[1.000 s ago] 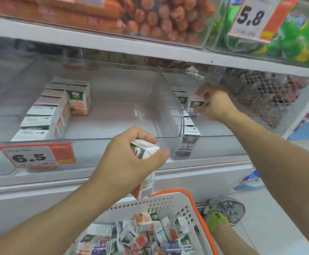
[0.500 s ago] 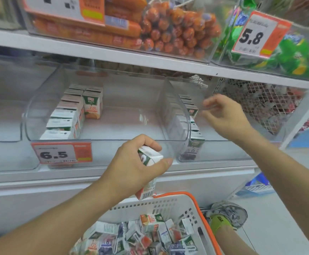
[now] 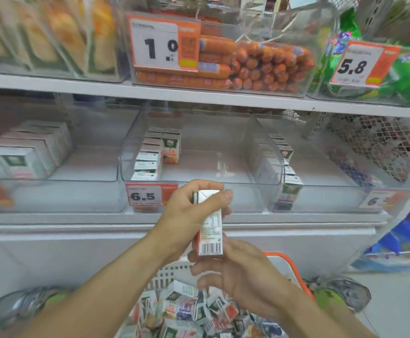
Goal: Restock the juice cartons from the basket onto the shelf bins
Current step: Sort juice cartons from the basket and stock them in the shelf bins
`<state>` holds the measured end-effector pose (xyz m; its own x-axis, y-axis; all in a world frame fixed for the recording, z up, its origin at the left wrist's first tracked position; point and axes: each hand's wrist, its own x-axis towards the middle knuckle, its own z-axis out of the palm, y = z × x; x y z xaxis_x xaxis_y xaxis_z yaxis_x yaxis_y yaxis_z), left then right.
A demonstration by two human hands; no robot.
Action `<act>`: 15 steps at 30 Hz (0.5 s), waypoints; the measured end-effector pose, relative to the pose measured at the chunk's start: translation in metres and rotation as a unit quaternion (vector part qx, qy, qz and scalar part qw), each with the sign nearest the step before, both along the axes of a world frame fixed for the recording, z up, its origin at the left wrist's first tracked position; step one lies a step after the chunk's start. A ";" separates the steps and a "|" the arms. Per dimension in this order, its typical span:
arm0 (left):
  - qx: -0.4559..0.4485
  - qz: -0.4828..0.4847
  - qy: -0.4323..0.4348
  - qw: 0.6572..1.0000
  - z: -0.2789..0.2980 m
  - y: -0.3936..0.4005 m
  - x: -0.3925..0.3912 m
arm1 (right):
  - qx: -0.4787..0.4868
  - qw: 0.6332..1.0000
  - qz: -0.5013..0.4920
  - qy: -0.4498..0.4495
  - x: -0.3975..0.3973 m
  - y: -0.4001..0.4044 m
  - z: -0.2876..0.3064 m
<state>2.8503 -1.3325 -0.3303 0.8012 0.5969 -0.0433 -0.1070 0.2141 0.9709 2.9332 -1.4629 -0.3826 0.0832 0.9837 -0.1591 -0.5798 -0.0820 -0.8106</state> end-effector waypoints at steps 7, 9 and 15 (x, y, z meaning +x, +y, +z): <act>0.095 -0.010 0.112 0.989 0.012 0.061 -0.066 | -0.008 0.988 -0.117 -0.099 -0.036 0.050 0.004; 0.115 -0.008 0.094 0.989 0.016 0.064 -0.082 | -0.008 0.976 -0.137 -0.171 -0.043 0.063 0.009; 0.355 0.067 0.182 0.914 0.024 0.084 -0.122 | 0.022 0.919 -0.139 -0.369 -0.056 0.095 0.024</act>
